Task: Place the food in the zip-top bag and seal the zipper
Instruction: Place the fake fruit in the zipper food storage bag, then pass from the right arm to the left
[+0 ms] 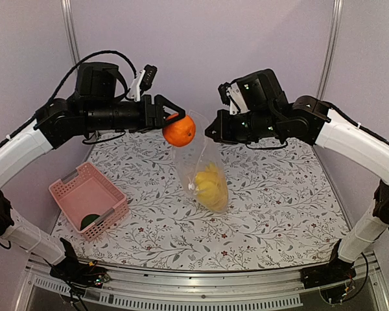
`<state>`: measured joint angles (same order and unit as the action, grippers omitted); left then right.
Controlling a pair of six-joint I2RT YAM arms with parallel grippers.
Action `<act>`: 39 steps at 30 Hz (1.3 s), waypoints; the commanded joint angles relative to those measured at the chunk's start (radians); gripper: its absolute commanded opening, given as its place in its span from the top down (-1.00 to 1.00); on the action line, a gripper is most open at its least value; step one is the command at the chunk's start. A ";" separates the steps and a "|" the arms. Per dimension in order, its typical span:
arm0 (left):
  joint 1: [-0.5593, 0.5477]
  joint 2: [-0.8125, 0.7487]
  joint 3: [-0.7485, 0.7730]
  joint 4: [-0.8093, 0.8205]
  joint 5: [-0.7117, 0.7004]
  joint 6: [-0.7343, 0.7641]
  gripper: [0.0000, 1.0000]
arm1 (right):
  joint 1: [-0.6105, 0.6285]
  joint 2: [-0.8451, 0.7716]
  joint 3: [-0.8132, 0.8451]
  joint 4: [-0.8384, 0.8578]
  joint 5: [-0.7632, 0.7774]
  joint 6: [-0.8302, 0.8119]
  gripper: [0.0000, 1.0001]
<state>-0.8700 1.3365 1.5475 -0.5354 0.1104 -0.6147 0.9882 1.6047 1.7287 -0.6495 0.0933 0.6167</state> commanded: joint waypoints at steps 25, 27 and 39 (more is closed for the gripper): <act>-0.070 0.131 0.080 0.002 -0.119 0.169 -0.75 | 0.007 -0.003 0.037 -0.021 0.048 -0.006 1.00; -0.069 0.102 0.079 -0.002 -0.125 0.187 -0.79 | 0.008 0.006 0.051 -0.021 0.055 -0.005 1.00; 0.035 -0.058 0.004 -0.194 -0.163 0.106 -0.99 | -0.003 0.078 0.166 -0.051 0.061 -0.053 1.00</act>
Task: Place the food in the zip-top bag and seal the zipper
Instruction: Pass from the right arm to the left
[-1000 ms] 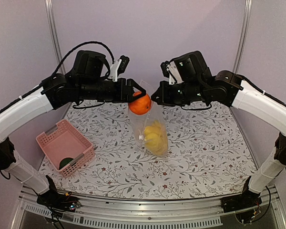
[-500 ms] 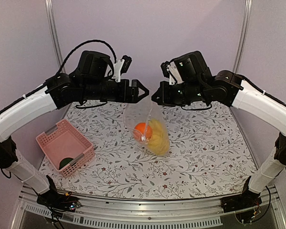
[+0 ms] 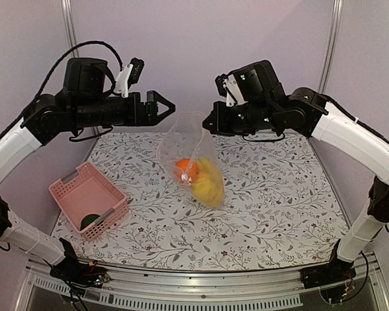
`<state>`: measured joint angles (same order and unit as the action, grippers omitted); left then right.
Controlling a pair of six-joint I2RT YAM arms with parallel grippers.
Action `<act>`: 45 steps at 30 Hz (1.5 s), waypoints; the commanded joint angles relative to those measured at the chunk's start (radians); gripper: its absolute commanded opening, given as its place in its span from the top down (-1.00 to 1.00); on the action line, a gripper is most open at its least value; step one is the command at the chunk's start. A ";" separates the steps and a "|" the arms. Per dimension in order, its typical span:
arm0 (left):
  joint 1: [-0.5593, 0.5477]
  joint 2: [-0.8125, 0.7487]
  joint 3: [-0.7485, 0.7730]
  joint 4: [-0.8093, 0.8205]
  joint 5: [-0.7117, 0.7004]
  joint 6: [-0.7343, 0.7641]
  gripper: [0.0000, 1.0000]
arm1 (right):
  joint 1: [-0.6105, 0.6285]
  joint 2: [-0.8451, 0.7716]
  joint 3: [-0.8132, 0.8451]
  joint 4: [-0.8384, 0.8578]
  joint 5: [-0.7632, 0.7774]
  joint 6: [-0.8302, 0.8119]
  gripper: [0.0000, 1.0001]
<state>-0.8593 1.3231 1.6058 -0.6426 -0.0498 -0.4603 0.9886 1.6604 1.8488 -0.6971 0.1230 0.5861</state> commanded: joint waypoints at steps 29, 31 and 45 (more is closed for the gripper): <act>-0.125 0.009 -0.365 0.204 0.166 -0.302 -0.50 | -0.004 0.100 0.119 -0.029 0.374 0.123 1.00; -0.125 0.039 -0.354 0.212 0.163 -0.301 -0.41 | -0.003 0.102 0.118 -0.027 0.375 0.123 1.00; -0.123 0.103 -0.309 0.202 0.058 -0.279 0.12 | -0.003 0.103 0.101 -0.028 0.376 0.116 1.00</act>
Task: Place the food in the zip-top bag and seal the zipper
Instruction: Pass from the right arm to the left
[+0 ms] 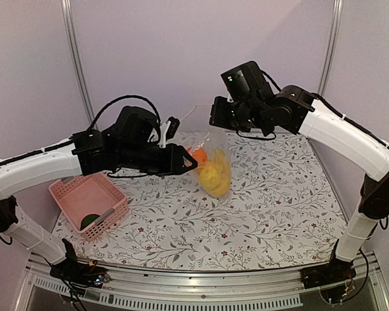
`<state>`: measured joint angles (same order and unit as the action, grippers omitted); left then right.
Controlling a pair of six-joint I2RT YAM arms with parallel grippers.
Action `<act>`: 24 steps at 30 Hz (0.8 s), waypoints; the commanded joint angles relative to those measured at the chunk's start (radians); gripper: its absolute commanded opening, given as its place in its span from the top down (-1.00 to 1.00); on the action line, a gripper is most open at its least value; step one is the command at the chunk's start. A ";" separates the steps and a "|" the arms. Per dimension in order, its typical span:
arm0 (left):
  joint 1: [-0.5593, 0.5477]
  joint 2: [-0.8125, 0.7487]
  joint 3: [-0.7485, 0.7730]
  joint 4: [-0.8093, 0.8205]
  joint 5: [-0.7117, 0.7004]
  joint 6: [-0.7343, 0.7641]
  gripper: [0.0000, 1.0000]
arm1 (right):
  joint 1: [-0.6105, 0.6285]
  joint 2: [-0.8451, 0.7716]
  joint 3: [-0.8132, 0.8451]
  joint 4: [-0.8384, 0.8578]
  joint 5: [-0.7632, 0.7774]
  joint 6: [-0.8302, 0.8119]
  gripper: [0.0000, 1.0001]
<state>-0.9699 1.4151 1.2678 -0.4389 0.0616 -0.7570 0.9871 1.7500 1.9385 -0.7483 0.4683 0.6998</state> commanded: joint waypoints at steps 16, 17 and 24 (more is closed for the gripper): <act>0.007 0.042 0.118 -0.085 -0.090 0.145 1.00 | -0.035 -0.043 -0.085 0.022 -0.002 0.026 1.00; 0.015 0.030 0.119 -0.086 -0.073 0.170 1.00 | -0.043 -0.052 -0.100 0.023 -0.012 0.028 0.96; 0.065 0.034 0.278 -0.263 0.275 0.467 1.00 | -0.097 -0.149 -0.169 0.032 -0.135 -0.132 -0.44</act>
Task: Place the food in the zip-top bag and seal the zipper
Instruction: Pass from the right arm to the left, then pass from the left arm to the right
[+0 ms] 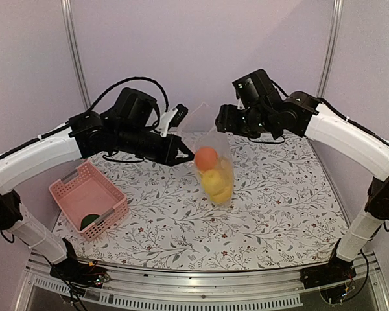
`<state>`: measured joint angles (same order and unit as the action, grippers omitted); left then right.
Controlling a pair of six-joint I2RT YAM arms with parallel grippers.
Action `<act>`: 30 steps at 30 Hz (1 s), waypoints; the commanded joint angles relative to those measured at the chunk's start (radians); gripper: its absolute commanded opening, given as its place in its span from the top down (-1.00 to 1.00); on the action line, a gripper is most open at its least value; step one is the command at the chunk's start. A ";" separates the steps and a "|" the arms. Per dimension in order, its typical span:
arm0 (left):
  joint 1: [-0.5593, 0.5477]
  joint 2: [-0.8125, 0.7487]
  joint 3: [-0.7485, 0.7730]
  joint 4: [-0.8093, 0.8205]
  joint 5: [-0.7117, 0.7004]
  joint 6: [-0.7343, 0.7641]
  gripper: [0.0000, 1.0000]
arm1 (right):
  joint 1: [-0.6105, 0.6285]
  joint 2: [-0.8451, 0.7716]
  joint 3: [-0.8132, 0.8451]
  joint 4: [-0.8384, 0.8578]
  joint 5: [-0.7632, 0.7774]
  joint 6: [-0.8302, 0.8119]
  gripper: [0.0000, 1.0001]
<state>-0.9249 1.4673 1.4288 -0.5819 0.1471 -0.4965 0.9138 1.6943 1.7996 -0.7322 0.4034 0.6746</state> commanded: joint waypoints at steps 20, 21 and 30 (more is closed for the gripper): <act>0.084 0.012 0.318 -0.495 0.423 0.545 1.00 | 0.052 -0.385 -0.397 0.401 -0.864 -0.596 -0.78; 0.084 0.008 0.306 -0.479 0.415 0.530 1.00 | 0.057 -0.364 -0.396 0.422 -0.863 -0.603 -0.73; 0.103 -0.027 0.199 -0.231 0.217 0.165 1.00 | 0.211 -0.366 -0.538 0.612 -0.433 -0.626 -0.66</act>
<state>-0.8478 1.4654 1.6722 -0.9501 0.4469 -0.1249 1.0515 1.3483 1.3159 -0.2222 -0.2684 0.0887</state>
